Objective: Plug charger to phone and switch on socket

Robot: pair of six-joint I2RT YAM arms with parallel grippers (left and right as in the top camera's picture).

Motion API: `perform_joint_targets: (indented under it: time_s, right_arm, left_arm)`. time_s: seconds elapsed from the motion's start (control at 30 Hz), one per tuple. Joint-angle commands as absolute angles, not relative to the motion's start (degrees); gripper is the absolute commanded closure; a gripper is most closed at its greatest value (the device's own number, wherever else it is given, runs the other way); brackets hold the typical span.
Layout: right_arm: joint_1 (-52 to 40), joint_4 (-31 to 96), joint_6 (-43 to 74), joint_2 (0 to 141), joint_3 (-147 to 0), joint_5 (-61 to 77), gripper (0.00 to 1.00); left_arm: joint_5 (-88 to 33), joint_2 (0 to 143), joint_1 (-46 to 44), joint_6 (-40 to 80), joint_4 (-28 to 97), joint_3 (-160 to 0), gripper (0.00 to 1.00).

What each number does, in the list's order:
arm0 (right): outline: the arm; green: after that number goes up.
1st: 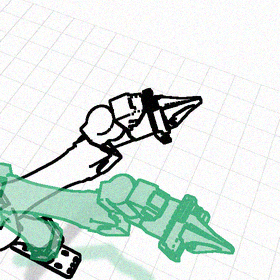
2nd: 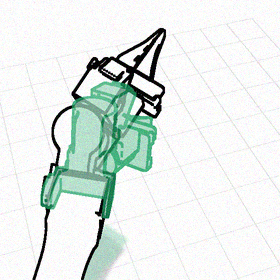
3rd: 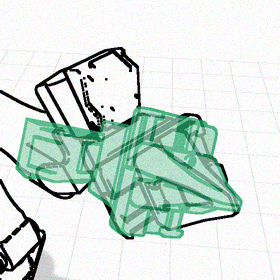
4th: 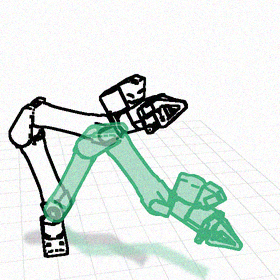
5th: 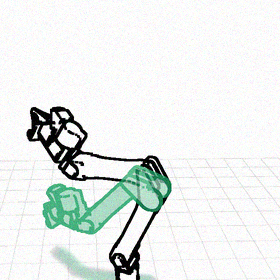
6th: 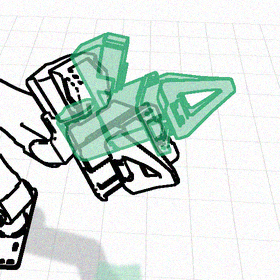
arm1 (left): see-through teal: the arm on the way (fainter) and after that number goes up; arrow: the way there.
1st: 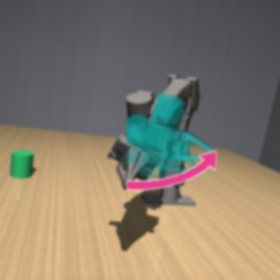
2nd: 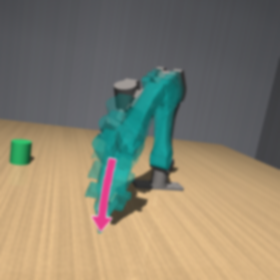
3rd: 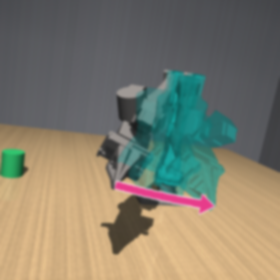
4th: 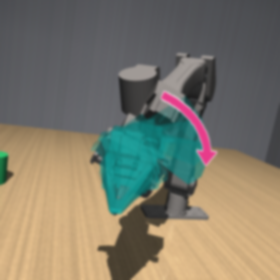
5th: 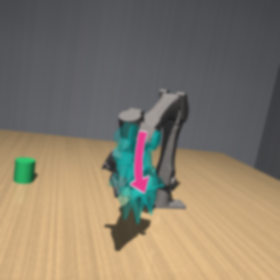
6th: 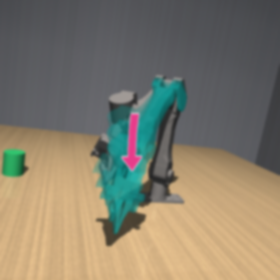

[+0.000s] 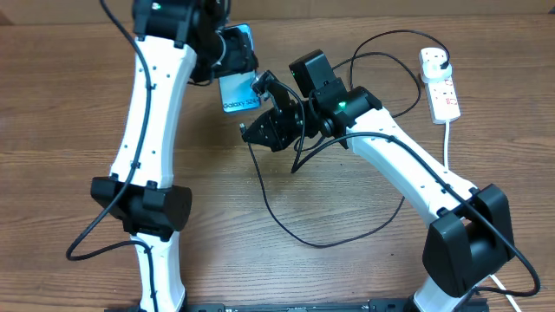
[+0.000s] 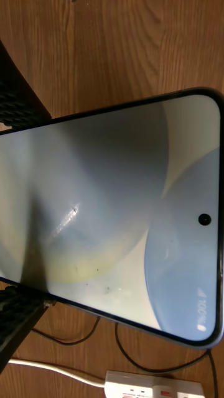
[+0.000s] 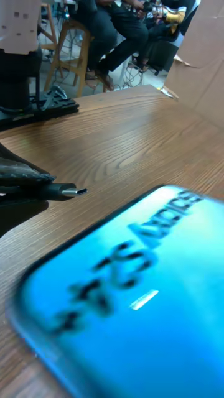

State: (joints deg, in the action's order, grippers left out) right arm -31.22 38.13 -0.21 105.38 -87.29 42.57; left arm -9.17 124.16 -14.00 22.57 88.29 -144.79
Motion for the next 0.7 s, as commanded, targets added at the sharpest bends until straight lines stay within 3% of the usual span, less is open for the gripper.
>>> perform_joint_targets:
  time_s: [0.0,0.67]
  right_arm:
    - [-31.4,37.3,-0.3,104.1,-88.6,42.2,0.96]
    - [-27.7,30.6,9.4,104.2,-88.5,46.8,0.96]
  left_arm:
    - [-7.0,122.5,-13.6,24.7,87.9,-146.3,0.96]
    - [-11.7,122.5,-13.1,27.5,85.0,-146.3,0.96]
